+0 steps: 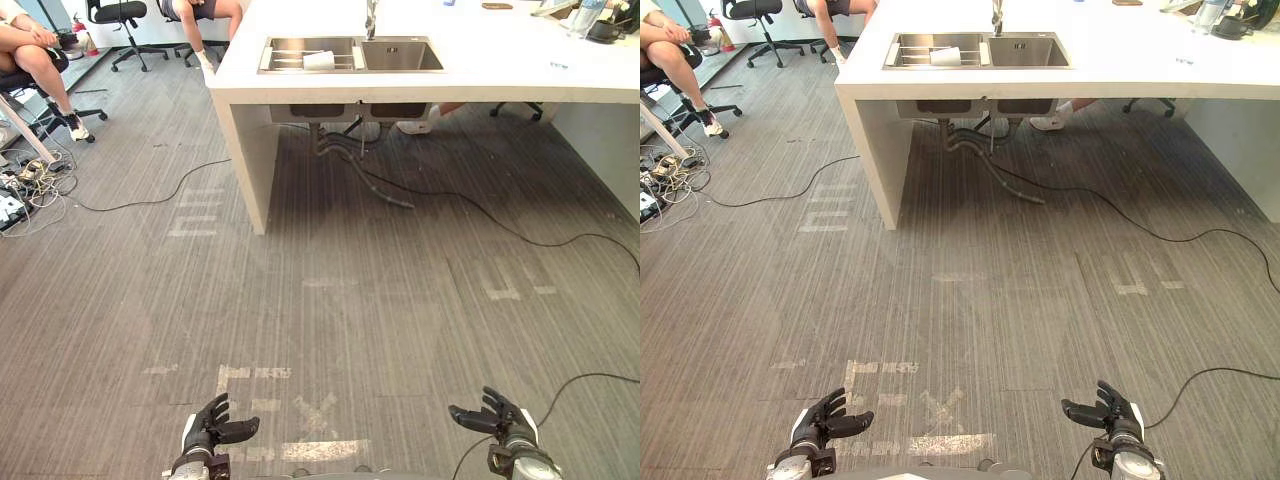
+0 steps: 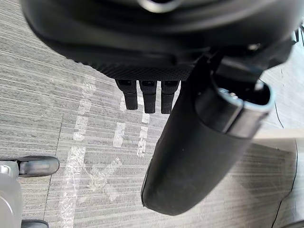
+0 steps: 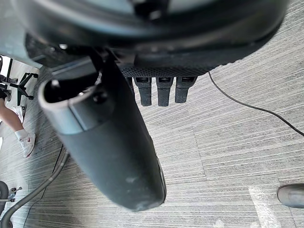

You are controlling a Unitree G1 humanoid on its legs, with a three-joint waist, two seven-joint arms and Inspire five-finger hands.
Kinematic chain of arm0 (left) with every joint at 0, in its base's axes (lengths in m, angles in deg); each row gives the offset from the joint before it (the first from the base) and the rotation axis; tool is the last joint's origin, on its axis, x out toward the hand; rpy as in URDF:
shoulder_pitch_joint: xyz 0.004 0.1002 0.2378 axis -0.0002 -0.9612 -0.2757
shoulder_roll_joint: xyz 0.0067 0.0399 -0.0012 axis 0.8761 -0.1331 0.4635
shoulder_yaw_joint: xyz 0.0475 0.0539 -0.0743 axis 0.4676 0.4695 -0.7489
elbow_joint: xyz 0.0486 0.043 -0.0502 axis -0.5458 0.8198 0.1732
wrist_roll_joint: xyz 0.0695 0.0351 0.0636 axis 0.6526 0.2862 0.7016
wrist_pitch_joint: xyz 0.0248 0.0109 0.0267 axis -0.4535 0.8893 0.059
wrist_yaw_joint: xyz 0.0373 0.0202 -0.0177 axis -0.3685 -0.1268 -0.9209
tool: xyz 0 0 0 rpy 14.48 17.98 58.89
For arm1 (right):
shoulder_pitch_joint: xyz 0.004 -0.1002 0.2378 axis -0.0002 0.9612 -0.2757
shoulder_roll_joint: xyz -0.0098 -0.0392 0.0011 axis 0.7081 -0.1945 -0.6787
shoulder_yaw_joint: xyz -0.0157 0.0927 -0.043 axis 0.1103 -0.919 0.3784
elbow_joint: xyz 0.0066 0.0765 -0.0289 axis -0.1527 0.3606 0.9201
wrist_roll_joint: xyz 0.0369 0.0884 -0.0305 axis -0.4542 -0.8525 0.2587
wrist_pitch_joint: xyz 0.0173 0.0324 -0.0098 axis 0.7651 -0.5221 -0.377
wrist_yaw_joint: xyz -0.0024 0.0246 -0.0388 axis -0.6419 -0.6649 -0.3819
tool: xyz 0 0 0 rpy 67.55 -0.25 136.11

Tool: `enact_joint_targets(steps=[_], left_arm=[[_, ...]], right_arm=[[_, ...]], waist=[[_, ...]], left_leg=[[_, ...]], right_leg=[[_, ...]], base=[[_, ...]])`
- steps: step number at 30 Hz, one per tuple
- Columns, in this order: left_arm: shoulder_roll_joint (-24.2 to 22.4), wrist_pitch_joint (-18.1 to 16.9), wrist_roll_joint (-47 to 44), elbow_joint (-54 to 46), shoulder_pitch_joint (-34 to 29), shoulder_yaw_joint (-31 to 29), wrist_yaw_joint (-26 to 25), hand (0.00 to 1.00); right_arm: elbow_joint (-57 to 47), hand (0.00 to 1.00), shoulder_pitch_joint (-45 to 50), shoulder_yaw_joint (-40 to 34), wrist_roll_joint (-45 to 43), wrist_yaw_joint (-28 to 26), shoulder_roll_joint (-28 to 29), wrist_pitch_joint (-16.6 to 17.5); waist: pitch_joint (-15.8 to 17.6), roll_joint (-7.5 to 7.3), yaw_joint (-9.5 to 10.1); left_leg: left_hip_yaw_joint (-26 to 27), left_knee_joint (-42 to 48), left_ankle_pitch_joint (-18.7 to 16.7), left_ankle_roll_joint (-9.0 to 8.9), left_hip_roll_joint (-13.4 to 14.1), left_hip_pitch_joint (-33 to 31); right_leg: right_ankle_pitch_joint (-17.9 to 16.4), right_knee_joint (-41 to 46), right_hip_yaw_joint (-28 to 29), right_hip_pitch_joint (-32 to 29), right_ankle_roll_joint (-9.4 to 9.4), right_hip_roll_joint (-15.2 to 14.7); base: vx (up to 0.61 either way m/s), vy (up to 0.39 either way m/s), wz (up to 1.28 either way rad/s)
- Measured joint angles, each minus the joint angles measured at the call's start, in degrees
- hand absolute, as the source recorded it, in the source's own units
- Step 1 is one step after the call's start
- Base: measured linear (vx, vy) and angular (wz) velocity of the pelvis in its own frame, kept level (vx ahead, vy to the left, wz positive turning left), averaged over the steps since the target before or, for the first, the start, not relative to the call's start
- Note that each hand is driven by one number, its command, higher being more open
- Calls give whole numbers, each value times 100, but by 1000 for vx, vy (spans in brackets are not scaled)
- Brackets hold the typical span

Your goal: Walk over to the sink, pick up the cup, carry it to the dishwasher, place the cup inside the dishwasher, then close the dishwasher door

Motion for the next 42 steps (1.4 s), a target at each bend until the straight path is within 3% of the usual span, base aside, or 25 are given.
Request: enact_joint_targets(steps=[23,27,29,30,31,33,35,38,39,41,42], left_arm=[[-25,0,-124,-1,-24,-32,16,90],[-97,0,-185,-173,-68,-34,-12,90],[-191,-3,-251,-300,-81,-34,-21,90],[-228,-4,-327,-353,-73,-14,-20,90],[-249,-3,-347,-352,-55,9,-22,90],[-198,-7,-351,-375,-13,196,-39,90],[-154,-5,-352,-374,23,246,-71,90],[-159,-4,-440,-373,216,227,-144,90],[-184,-8,-471,-372,352,177,-178,90],[-144,-20,-506,-373,474,173,-247,90],[-62,-61,-560,-382,526,176,-268,90]], right_arm=[[19,90,-123,-23,-27,-1,-41,-13],[20,90,-239,-141,-31,43,84,-13],[38,90,-279,-149,-36,56,105,-19],[78,90,-294,-154,-50,70,114,-21],[112,90,-296,-169,-52,76,113,-30],[156,90,-277,-162,-53,106,219,-83],[178,90,-234,-138,-53,106,328,-137],[236,90,-250,-95,-53,71,319,-163],[252,90,-319,-50,-53,71,264,-166],[249,90,-341,49,-54,73,236,-164],[231,90,-236,126,-53,78,217,-150]], waist=[[-58,114,-28],[-43,106,41],[-34,122,61],[-19,100,45],[-10,93,48],[94,79,23],[202,25,18],[308,147,-55],[416,336,-130],[443,366,-152],[401,133,-229]], left_leg=[[203,-57,-19,-16,13,-178],[394,311,-328,49,62,-366],[509,791,-728,109,77,-584],[530,1024,-923,182,25,-661],[544,1103,-1014,212,-1,-663],[531,1292,-1296,336,-58,-515],[516,1293,-1422,348,-88,-238],[290,1006,-1507,306,57,159],[204,859,-1509,289,354,366],[111,860,-1517,206,527,509],[-107,1019,-1703,-247,533,785]], right_leg=[[1,-59,129,-247,-1,12],[-50,-38,317,-350,32,45],[-558,704,367,-739,103,-1],[-930,1419,340,-990,286,-97],[-1056,1809,295,-1150,414,-154],[-1186,3836,38,-1957,514,-371],[-1402,4542,-158,-2286,354,-530],[-1569,4379,-538,-2844,214,-551],[-1486,3906,-692,-3183,151,-341],[-987,3119,-685,-3500,154,-206],[837,2112,-585,-3456,-200,-396]], base=[[6,0,-2],[46,11,-29],[80,31,-24],[125,59,-14],[156,78,-14],[204,65,-2],[356,26,11],[463,-47,29],[517,-127,46],[563,-168,51],[643,-221,52]])
